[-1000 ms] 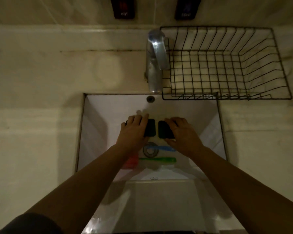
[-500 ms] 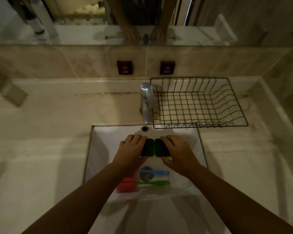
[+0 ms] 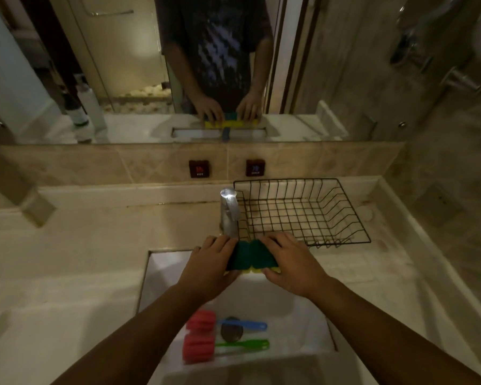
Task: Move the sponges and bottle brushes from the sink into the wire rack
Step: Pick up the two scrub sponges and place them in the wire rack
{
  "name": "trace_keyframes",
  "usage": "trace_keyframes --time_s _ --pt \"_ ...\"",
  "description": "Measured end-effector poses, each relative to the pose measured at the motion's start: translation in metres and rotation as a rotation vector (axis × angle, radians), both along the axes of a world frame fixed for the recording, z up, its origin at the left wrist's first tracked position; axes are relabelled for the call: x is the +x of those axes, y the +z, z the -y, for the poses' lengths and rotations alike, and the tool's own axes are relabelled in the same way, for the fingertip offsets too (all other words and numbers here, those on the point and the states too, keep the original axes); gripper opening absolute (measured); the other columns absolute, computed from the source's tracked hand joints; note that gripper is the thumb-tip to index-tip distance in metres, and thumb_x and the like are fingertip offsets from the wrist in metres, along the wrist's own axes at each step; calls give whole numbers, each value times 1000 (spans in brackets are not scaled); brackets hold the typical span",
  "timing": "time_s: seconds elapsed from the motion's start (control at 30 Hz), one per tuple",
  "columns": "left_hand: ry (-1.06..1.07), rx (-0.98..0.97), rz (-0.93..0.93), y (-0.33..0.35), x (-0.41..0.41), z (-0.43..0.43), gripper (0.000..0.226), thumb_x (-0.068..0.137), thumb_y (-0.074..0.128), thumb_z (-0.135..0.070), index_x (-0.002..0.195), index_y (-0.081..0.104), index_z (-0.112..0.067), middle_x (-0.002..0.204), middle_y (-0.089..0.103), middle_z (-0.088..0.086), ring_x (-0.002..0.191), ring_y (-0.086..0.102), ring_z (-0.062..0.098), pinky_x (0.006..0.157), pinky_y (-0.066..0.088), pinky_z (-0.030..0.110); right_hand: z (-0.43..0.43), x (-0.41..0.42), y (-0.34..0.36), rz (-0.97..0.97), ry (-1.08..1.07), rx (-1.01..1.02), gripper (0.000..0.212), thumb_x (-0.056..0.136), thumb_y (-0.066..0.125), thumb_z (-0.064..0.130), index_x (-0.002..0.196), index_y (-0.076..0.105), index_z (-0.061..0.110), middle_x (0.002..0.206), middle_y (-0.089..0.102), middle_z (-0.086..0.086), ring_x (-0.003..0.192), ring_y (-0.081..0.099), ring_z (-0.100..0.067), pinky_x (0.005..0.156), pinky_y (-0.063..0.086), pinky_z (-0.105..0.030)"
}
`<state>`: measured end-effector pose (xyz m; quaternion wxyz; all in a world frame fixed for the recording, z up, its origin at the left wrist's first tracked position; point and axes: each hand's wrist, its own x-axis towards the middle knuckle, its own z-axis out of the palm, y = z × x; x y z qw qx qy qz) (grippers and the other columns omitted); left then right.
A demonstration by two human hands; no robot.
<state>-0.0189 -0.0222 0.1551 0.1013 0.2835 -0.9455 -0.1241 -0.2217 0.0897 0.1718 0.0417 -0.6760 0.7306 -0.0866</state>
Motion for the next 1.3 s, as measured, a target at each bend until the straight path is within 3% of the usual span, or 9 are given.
trace_keyframes --time_s 0.27,0.6,0.9,1.13,1.3 --pt "5 -68 -92 45 -11 14 65 79 58 -55 136 40 -28 130 53 -4 114 48 18 87 48 37 8 -8 40 -7 -12 -113 71 80 53 52 143 34 26 136 46 2 122 41 -16 96 46 -39" --pt "-7 -146 -160 87 -24 24 65 82 61 -49 139 39 -27 137 49 -3 123 44 17 96 48 38 13 -12 79 -43 -64 -239 67 77 50 51 139 39 27 128 48 3 117 42 -15 91 46 -35" --pt "-31 -135 -153 84 -42 21 62 83 60 -51 136 40 -26 135 49 -3 122 44 16 95 48 37 6 -26 79 15 -77 -227 68 79 56 46 140 39 23 132 49 0 120 42 -15 98 44 -37" --pt "-24 -91 -175 75 -84 22 60 80 65 -47 132 46 -25 129 53 -3 116 47 14 94 44 31 8 -70 71 82 -70 -231 66 75 66 41 134 39 31 124 51 5 112 43 -10 92 47 -33" --pt "31 -54 -120 57 -134 28 65 80 66 -46 137 42 -23 134 48 -1 121 45 18 100 45 42 22 -117 51 97 -87 -189 72 73 67 44 136 36 31 130 46 5 117 42 -12 97 46 -36"
